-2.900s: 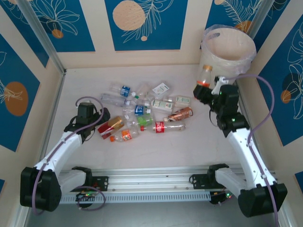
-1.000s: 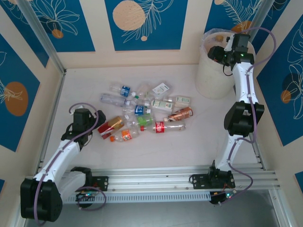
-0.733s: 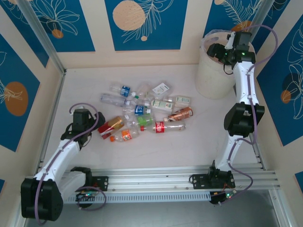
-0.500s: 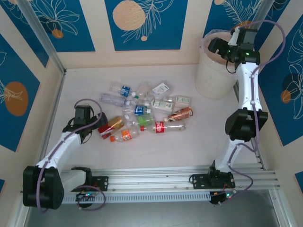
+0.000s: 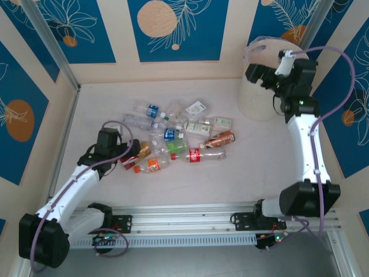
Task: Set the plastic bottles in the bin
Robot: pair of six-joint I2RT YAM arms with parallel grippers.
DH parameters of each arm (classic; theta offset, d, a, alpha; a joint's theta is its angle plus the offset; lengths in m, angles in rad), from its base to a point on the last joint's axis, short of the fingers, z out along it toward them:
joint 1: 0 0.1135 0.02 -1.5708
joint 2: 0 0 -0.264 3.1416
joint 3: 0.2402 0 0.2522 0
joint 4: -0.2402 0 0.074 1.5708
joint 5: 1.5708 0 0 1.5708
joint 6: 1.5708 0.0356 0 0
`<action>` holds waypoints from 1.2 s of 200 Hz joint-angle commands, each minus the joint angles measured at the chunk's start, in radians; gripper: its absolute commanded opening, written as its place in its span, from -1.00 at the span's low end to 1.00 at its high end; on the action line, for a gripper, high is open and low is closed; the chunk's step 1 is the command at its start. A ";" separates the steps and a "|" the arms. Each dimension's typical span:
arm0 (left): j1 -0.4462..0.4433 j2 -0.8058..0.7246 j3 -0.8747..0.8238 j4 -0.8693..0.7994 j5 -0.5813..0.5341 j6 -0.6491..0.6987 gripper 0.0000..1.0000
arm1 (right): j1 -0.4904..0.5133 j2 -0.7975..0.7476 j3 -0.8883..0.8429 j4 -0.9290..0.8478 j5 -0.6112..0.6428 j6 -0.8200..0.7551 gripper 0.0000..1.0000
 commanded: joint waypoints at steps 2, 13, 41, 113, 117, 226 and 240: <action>-0.058 0.015 0.053 -0.083 -0.110 0.058 1.00 | 0.046 -0.113 -0.149 0.181 -0.050 -0.068 0.99; -0.068 0.038 0.062 -0.087 -0.113 0.113 1.00 | 0.070 -0.159 -0.217 0.206 -0.043 -0.089 0.99; -0.134 0.160 0.170 -0.156 -0.128 0.312 1.00 | 0.103 -0.233 -0.346 0.249 0.002 -0.105 0.99; -0.149 0.558 0.465 -0.347 -0.088 0.588 1.00 | 0.102 -0.257 -0.434 0.264 0.080 -0.112 0.99; -0.151 0.576 0.476 -0.355 -0.085 0.606 1.00 | 0.102 -0.258 -0.433 0.256 0.085 -0.118 0.99; -0.119 0.777 0.454 -0.241 -0.041 0.815 0.65 | 0.096 -0.306 -0.449 0.182 0.148 -0.137 0.99; -0.117 0.759 0.425 -0.196 -0.063 0.826 0.58 | 0.096 -0.310 -0.443 0.177 0.154 -0.131 0.99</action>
